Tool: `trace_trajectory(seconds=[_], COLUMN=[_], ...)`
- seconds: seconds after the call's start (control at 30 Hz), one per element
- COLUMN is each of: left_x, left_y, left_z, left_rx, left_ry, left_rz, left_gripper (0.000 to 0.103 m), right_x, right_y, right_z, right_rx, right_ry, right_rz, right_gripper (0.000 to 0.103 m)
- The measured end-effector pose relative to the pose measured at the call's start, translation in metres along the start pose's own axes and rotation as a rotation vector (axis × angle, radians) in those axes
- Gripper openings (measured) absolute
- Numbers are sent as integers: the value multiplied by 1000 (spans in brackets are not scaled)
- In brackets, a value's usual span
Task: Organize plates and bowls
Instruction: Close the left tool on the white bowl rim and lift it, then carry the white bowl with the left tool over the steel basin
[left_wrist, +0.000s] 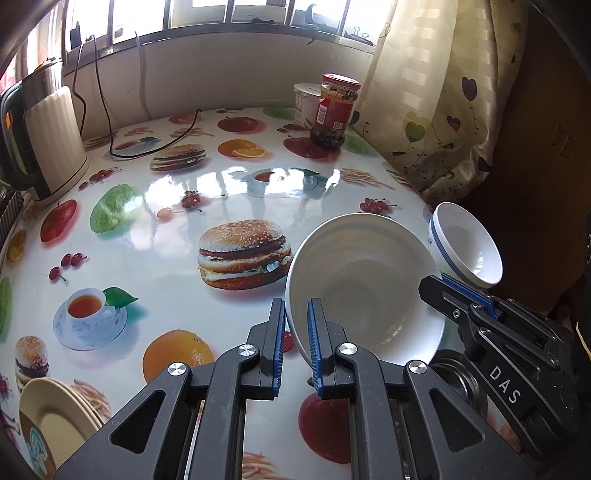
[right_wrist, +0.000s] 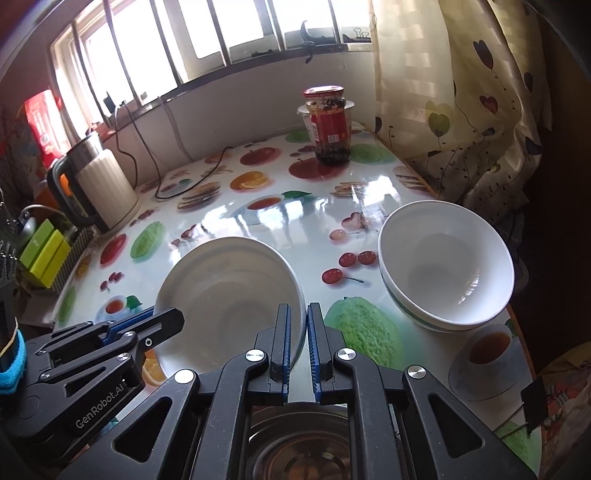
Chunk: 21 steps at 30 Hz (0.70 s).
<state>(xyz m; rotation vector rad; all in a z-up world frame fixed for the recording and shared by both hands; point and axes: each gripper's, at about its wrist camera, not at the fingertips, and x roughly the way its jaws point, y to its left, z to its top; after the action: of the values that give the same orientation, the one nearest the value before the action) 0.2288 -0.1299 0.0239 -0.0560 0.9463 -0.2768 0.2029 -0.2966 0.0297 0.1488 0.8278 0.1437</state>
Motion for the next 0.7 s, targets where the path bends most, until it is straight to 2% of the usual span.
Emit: trace_trajectory(seconds=[0.7], left_x=[-45], left_y=[-21], left_z=[-19], left_rx=[46], left_ry=[-51], left_rz=[-54], left_gripper=[13], right_x=[-61], right_y=[3], right_z=[-21], right_rx=[7], right_ry=[-76], right_rz=[-43], right_gripper=[10])
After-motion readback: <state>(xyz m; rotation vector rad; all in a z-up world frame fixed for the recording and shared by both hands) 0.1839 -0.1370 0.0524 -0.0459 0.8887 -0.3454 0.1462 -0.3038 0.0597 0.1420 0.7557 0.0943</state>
